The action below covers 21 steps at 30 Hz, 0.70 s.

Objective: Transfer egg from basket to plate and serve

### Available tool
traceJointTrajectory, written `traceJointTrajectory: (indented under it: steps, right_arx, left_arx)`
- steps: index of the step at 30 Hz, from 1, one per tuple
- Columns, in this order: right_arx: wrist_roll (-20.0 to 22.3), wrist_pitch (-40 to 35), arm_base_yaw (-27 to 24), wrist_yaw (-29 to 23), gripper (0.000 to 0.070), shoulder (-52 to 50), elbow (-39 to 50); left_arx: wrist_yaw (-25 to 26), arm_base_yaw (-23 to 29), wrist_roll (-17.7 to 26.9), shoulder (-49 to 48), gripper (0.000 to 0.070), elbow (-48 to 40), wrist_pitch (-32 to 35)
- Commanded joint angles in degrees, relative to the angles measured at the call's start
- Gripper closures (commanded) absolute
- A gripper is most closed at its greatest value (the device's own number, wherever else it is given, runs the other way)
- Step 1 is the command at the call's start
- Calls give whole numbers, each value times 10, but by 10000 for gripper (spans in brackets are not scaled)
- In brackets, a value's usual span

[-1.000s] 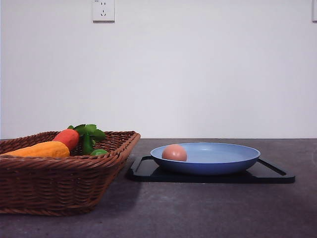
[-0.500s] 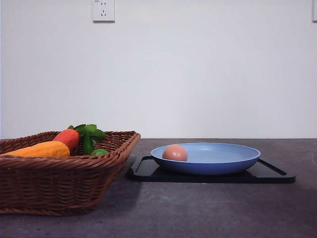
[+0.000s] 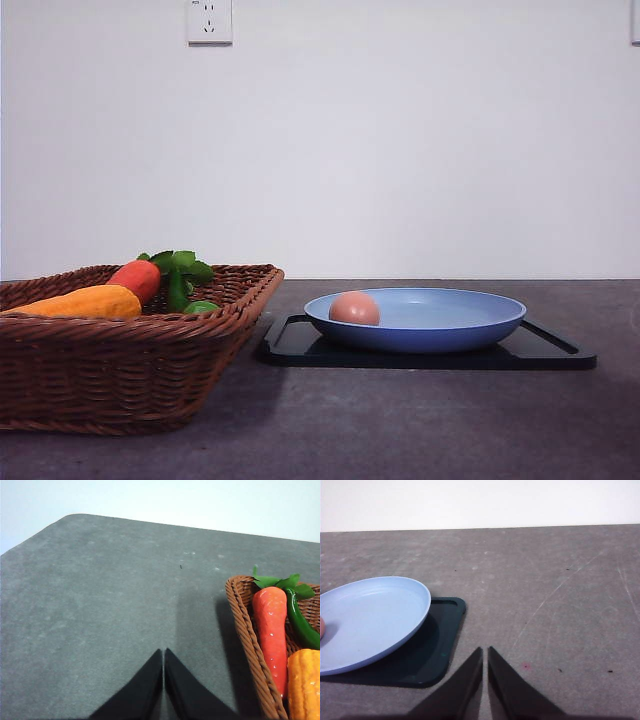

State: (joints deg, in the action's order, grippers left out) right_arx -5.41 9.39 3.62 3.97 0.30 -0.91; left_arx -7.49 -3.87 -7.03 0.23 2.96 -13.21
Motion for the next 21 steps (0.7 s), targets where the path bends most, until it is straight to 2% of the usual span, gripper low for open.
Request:
traceJointTrajectory:
  steps: [1, 21]
  right_arx:
    - [-6, -3, -1, 1, 700, -1, 4]
    - [-6, -3, -1, 1, 700, -1, 4]
  left_arx:
    - [0, 1, -3, -1, 700, -9, -3]
    - [0, 1, -3, -1, 700, -9, -3]
